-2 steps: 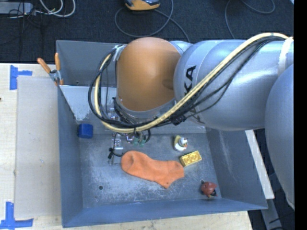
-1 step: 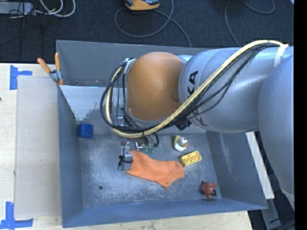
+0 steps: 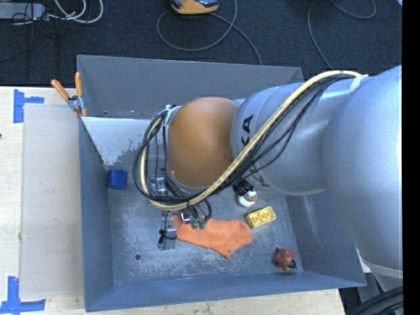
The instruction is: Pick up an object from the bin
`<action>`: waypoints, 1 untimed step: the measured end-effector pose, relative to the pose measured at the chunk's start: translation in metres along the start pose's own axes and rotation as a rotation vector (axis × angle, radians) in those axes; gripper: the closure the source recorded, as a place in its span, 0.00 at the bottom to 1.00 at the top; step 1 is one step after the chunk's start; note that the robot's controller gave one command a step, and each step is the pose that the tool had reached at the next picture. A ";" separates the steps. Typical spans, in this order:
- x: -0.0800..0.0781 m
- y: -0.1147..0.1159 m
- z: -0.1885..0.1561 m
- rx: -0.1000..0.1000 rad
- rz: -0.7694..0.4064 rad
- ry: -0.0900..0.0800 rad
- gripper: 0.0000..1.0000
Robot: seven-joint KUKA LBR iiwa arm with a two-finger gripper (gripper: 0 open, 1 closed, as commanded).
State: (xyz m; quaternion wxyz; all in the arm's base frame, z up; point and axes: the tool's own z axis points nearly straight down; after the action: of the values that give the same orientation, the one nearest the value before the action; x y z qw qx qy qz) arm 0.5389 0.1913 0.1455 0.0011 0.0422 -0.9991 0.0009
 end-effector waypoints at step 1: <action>0.013 -0.012 0.020 -0.003 0.082 0.005 0.00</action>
Offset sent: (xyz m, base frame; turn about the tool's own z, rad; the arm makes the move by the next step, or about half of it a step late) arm -0.0265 -0.0512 0.0006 -0.0026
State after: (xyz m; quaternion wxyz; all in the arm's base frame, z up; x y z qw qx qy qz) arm 0.5270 0.1778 0.1252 0.0038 0.0015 -1.0000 -0.0004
